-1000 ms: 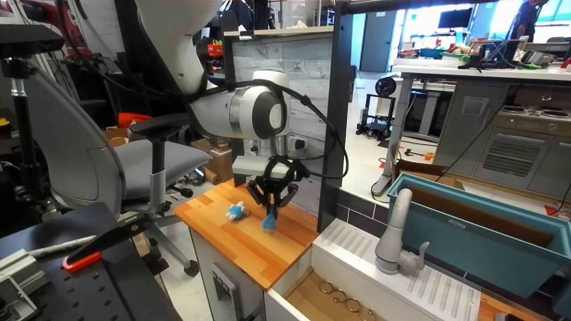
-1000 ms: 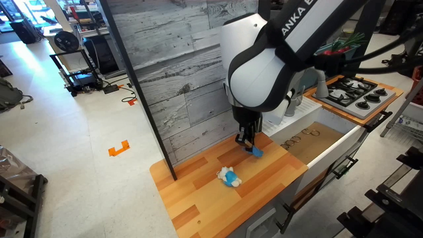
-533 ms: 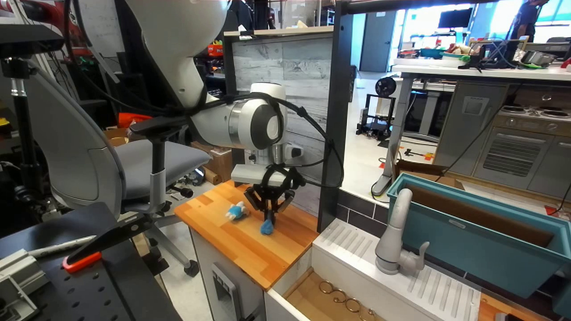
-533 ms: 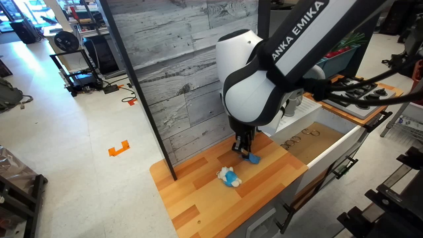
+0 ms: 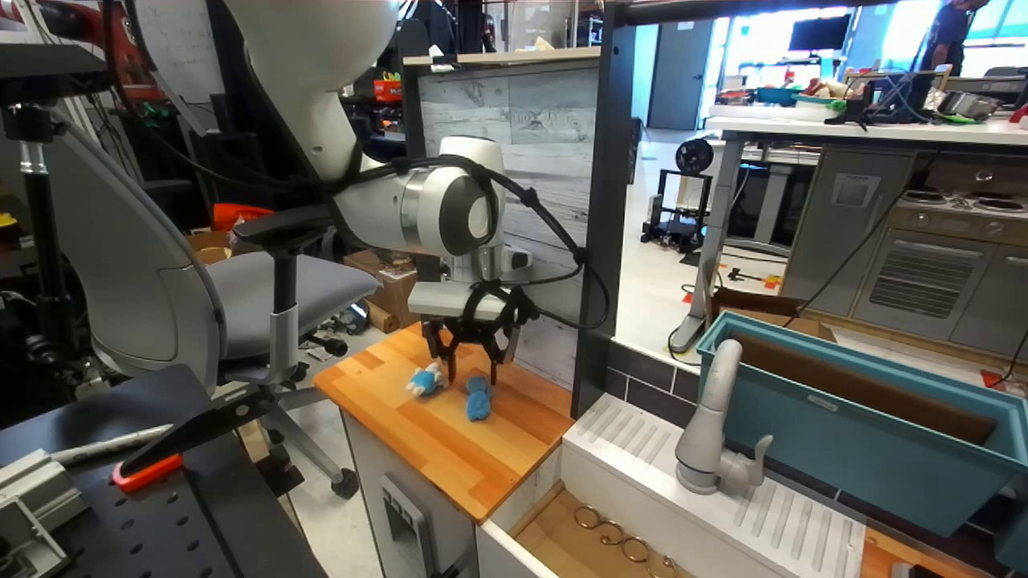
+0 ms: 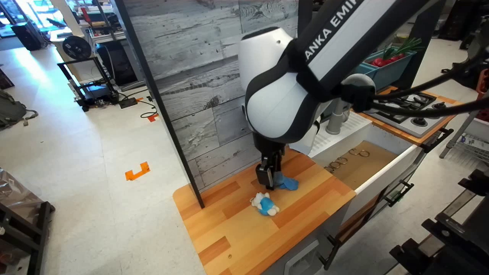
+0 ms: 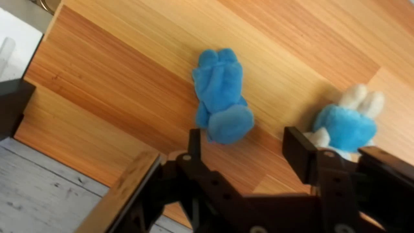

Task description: Bring the toy on the right closer to the one on the left

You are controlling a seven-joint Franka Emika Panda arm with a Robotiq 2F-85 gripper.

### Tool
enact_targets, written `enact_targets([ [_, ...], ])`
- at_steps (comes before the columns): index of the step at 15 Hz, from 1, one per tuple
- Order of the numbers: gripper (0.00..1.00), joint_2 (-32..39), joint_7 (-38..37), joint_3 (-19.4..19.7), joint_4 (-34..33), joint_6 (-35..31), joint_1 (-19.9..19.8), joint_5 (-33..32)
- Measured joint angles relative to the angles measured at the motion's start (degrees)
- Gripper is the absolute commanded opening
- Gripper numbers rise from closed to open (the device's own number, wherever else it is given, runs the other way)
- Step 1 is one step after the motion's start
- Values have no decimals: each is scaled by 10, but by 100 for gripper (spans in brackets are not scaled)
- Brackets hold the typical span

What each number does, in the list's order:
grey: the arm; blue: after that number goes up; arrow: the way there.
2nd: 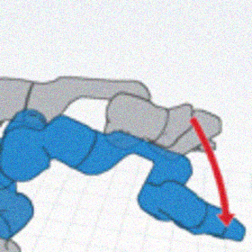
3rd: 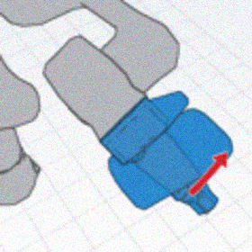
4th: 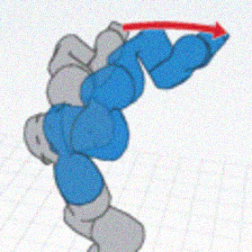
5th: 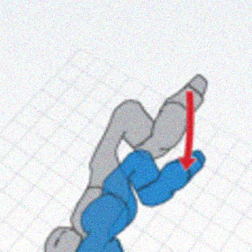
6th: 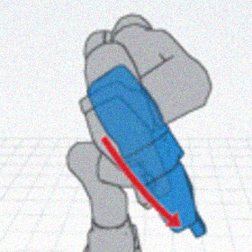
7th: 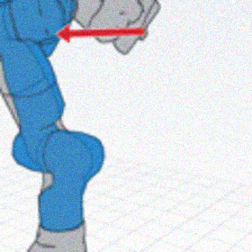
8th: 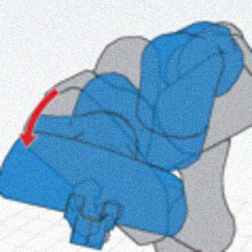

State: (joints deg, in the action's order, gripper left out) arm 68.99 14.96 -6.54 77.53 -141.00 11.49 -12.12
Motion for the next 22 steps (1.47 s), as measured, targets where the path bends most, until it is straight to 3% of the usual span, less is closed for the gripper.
enact_targets([
  [4,100,-41,6,-11,39,-20,8,-1],
  [9,100,-130,3,-21,144,-35,8,1],
  [17,100,-272,-71,-16,360,-189,3,2],
  [22,100,-315,-75,-16,417,-199,-5,2],
])
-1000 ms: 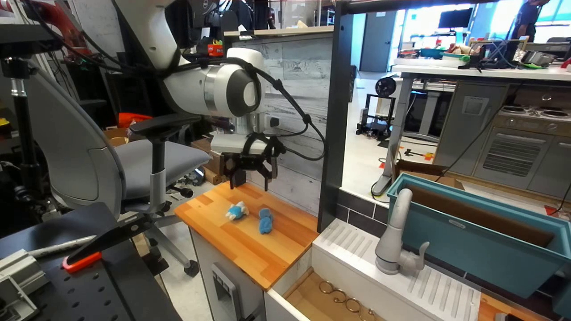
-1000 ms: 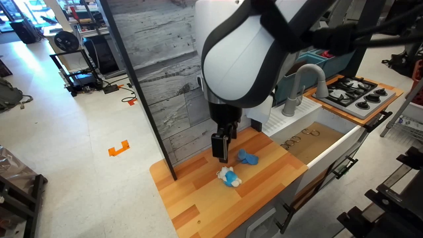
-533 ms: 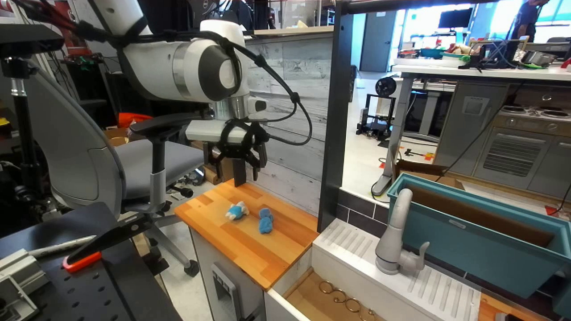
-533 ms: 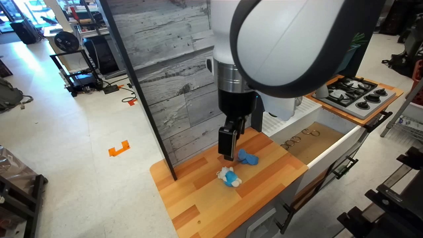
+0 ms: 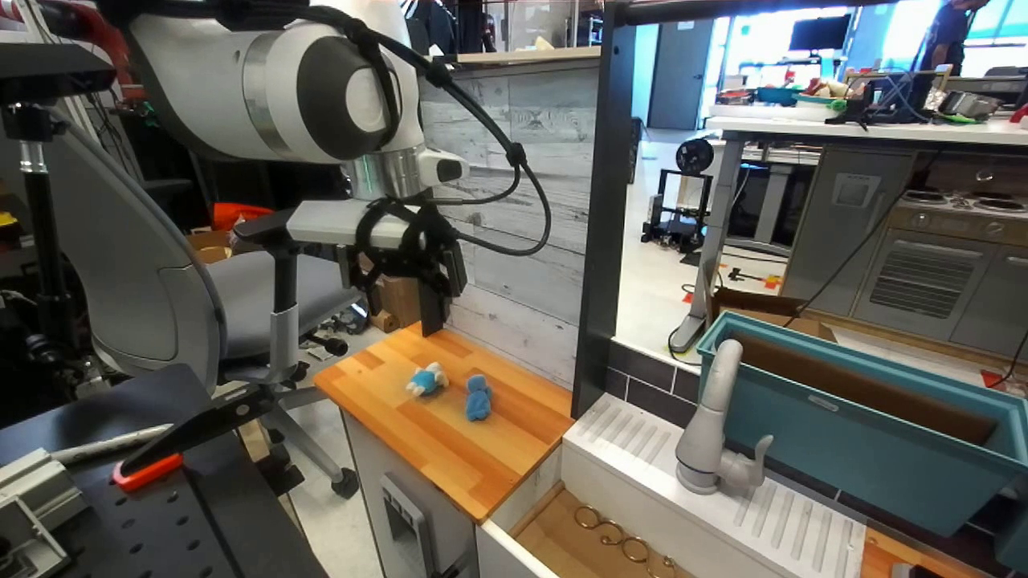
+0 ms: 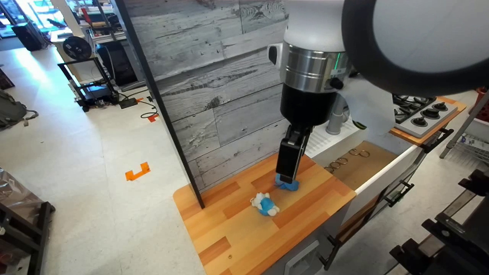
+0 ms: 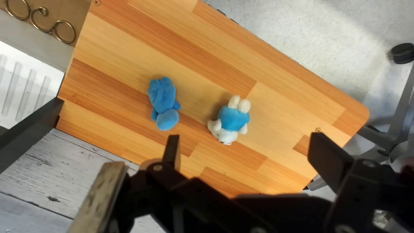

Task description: Bring the toy on the right closer to the one on the left

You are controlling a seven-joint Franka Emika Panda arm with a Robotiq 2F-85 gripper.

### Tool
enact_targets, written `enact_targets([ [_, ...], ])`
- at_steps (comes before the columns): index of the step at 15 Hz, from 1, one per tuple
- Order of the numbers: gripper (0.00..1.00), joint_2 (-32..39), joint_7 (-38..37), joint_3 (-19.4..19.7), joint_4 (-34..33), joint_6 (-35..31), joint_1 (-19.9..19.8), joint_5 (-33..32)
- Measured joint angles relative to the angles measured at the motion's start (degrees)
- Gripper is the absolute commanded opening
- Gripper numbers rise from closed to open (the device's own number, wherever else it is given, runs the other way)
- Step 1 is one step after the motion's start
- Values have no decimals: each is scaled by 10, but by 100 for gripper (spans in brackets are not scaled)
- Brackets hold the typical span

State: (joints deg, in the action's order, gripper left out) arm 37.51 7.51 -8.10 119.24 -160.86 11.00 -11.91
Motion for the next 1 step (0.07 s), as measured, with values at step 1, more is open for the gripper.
enact_targets([
  [1,100,0,0,0,0,0,0,0],
])
